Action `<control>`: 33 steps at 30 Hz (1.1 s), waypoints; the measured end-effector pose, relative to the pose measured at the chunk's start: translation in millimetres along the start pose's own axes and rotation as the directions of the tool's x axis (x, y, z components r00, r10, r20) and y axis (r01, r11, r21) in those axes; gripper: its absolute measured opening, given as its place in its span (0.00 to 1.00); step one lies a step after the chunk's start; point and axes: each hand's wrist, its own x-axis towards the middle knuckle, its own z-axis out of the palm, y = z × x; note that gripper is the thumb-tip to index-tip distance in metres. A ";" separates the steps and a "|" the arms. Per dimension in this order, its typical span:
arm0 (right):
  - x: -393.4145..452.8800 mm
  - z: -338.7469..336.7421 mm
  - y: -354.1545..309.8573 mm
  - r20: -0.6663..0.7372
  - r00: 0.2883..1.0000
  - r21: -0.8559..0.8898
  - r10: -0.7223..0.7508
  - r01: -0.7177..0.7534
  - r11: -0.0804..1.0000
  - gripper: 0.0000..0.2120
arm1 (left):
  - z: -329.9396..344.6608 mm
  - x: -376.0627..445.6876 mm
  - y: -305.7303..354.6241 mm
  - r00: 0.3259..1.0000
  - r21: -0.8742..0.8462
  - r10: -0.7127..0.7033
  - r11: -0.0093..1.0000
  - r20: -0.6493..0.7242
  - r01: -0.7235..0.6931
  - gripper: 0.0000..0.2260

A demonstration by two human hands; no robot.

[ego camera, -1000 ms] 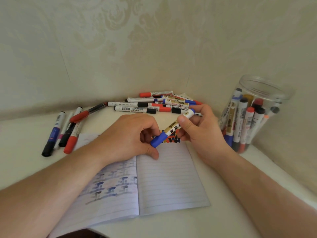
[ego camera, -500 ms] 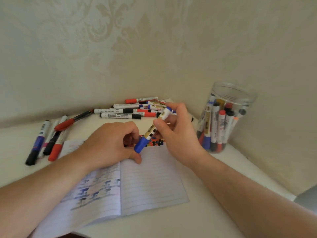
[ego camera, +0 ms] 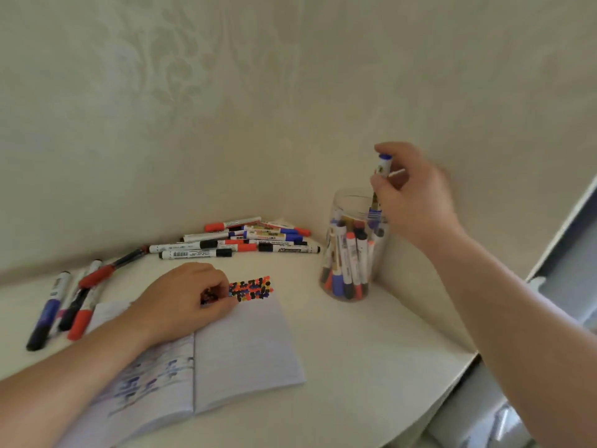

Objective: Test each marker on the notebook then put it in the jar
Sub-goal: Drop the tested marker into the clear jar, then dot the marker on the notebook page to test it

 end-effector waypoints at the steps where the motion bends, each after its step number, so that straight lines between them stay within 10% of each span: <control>1: -1.1 2.4 6.0 0.054 0.998 -0.048 0.011 -0.008 0.999 0.18 | -0.5 0.0 0.7 1.000 0.002 0.001 1.000 0.001 -0.001 0.16; 7: -5.8 4.9 12.3 0.170 0.985 -0.295 -0.024 0.074 0.953 0.13 | -2.4 1.7 2.5 1.000 0.043 0.010 0.999 0.008 -0.011 0.14; 11: -12.8 10.1 22.9 0.332 0.942 -0.505 -0.050 0.222 0.834 0.36 | -1.6 -0.1 3.0 1.000 0.047 -0.007 0.999 0.000 0.007 0.12; 16: -10.1 11.7 29.0 0.361 0.932 -0.543 -0.015 0.223 0.810 0.37 | -3.1 0.1 5.6 0.999 0.051 -0.037 0.998 -0.024 0.038 0.12; 19: -14.6 13.0 25.4 0.270 0.948 -0.507 -0.169 0.289 0.812 0.31 | -2.8 4.2 3.6 0.975 -0.051 -0.188 0.982 -0.116 0.183 0.04; 24: -40.9 44.1 -7.4 -0.031 0.817 -0.297 -0.576 0.542 0.786 0.11 | -8.4 11.2 -6.7 0.735 -0.078 -0.626 0.772 -0.259 0.630 0.22; 33: -80.2 145.4 -5.7 0.183 0.803 -0.024 -0.567 0.581 0.814 0.09 | -44.2 6.5 -25.7 0.777 0.063 -0.573 0.793 -0.260 0.606 0.19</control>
